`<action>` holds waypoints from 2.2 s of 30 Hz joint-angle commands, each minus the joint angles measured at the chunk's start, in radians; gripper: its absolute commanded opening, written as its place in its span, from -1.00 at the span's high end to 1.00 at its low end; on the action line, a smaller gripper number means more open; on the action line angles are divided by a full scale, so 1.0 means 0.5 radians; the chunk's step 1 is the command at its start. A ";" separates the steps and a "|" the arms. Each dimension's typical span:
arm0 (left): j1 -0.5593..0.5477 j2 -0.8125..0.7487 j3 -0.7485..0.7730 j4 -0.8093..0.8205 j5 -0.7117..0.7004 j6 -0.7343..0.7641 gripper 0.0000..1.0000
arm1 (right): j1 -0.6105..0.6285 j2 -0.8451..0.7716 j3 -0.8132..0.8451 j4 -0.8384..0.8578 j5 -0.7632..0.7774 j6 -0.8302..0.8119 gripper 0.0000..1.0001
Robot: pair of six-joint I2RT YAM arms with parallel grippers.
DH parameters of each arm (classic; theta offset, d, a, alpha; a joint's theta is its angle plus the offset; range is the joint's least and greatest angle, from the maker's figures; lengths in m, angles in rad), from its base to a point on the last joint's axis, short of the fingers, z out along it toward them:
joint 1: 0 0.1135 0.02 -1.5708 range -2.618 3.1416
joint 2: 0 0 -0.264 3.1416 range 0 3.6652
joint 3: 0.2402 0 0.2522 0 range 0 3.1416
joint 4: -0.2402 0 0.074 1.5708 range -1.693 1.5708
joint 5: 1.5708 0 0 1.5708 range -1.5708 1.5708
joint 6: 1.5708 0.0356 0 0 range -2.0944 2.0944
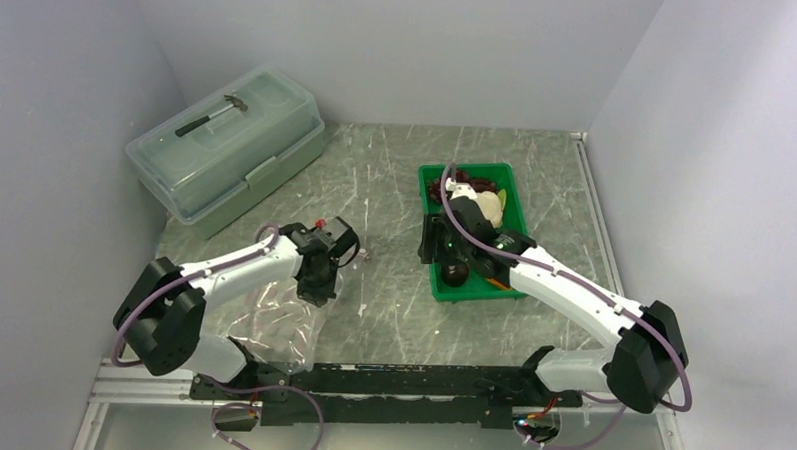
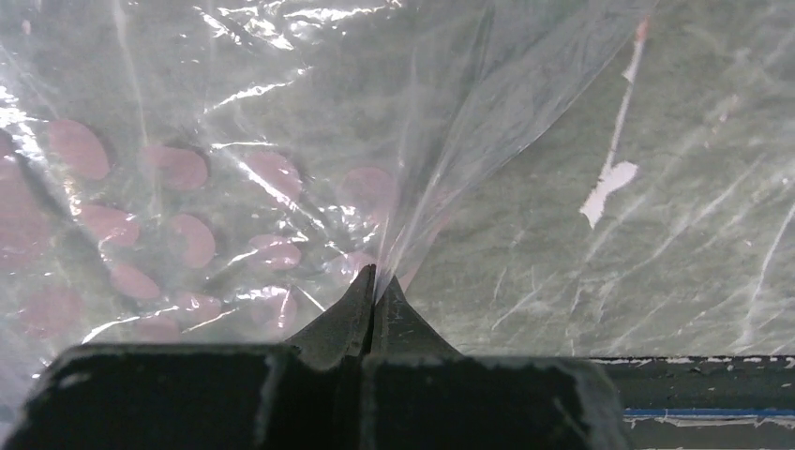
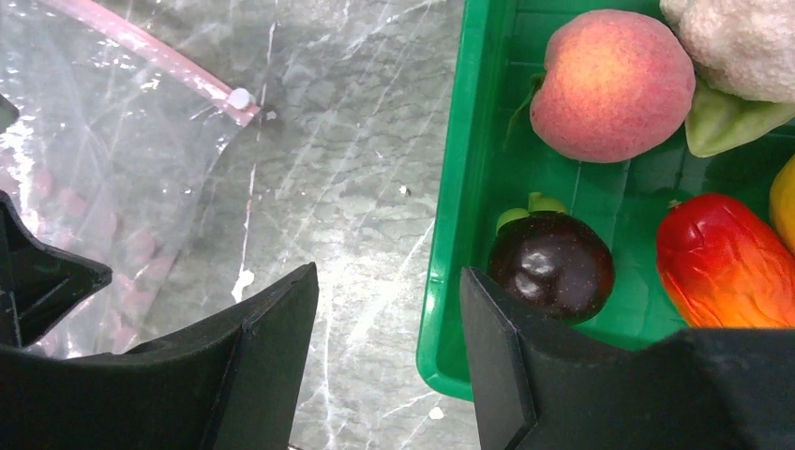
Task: Place the food in the zip-top bag and seal the zipper
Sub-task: Pick up the zipper food storage bag at the center of the board, then open the zipper of the food storage bag at the center of the board.
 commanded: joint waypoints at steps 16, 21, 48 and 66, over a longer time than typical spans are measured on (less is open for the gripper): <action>-0.454 -0.496 0.190 -0.031 -0.217 0.164 1.00 | 0.005 -0.242 0.011 0.027 -0.195 0.021 -0.23; -0.504 -0.646 0.182 0.040 -0.091 0.269 1.00 | 0.006 -0.322 0.037 0.009 -0.206 0.037 -0.24; -0.540 -1.159 0.121 0.263 0.626 0.697 1.00 | -0.261 -0.245 0.201 0.098 -0.528 0.300 -0.23; -0.567 -1.163 0.103 0.286 0.655 0.705 1.00 | -0.405 0.400 0.501 0.421 -1.277 0.411 -0.22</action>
